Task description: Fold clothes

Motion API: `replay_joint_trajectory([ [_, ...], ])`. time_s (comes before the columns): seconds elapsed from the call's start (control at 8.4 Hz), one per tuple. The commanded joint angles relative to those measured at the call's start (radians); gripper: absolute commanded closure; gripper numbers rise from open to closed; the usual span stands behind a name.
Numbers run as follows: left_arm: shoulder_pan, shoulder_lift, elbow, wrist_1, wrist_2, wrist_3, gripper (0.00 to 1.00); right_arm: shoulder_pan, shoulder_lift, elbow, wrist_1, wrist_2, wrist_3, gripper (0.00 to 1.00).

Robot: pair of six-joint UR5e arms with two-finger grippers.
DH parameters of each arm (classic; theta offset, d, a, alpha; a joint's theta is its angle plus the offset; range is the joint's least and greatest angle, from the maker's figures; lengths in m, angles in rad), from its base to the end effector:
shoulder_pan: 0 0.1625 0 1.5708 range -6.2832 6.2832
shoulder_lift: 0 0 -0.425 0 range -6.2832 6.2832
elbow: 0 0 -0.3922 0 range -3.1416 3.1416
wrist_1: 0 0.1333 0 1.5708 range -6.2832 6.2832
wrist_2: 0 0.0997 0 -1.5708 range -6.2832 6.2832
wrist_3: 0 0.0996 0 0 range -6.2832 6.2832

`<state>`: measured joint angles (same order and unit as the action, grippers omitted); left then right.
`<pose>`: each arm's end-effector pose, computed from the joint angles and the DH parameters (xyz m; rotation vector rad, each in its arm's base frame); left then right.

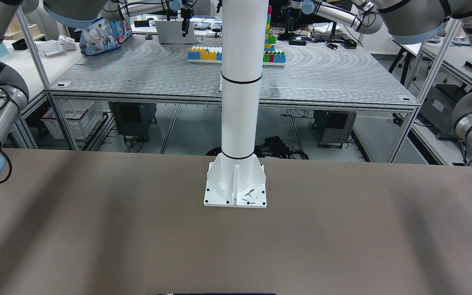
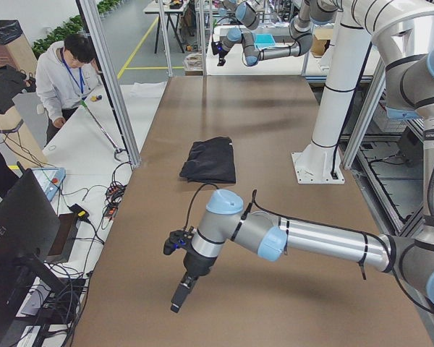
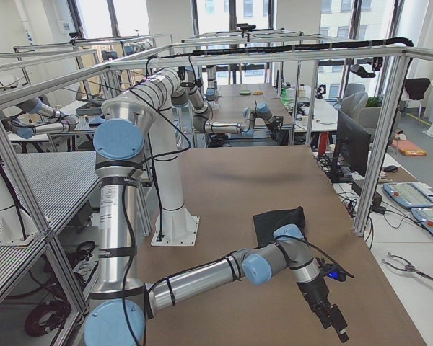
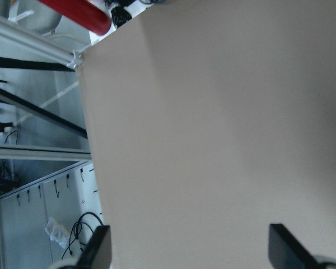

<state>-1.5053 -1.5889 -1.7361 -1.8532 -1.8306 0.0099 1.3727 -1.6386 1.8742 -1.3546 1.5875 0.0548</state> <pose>-0.0731 -0.5315 0.5571 0.4562 0.2680 0.1341 0.0335 -0.5022 0.5410 0.4465 -0.0733 -0.1446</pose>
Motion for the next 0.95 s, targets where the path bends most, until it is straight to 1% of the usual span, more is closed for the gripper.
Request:
replay_joint_trajectory([
  [0.0, -0.094, 0.070, -0.042, -0.052, -0.005, 0.056, 0.00, 0.043, -0.092, 0.043, 0.066, -0.041, -0.035, 0.06],
  [0.12, -0.095, 0.054, -0.048, -0.046, -0.004, 0.021, 0.00, 0.070, -0.080, 0.043, 0.051, -0.031, -0.021, 0.06],
  [0.24, -0.095, 0.028, -0.054, -0.040, 0.007, -0.048, 0.00, 0.139, -0.080, 0.045, 0.048, 0.047, -0.021, 0.06],
  [0.36, -0.095, 0.021, -0.056, -0.041, 0.010, -0.103, 0.00, 0.216, -0.081, 0.046, 0.051, 0.160, -0.035, 0.06],
  [0.48, -0.098, 0.026, -0.062, -0.044, 0.010, -0.110, 0.00, 0.261, -0.087, 0.057, 0.051, 0.207, -0.036, 0.06],
  [0.71, -0.101, 0.050, -0.074, -0.046, 0.010, -0.104, 0.00, 0.264, -0.096, 0.063, 0.063, 0.201, -0.023, 0.06],
  [0.83, -0.101, 0.053, -0.079, -0.052, 0.013, -0.103, 0.00, 0.264, -0.102, 0.083, 0.063, 0.201, -0.020, 0.06],
])
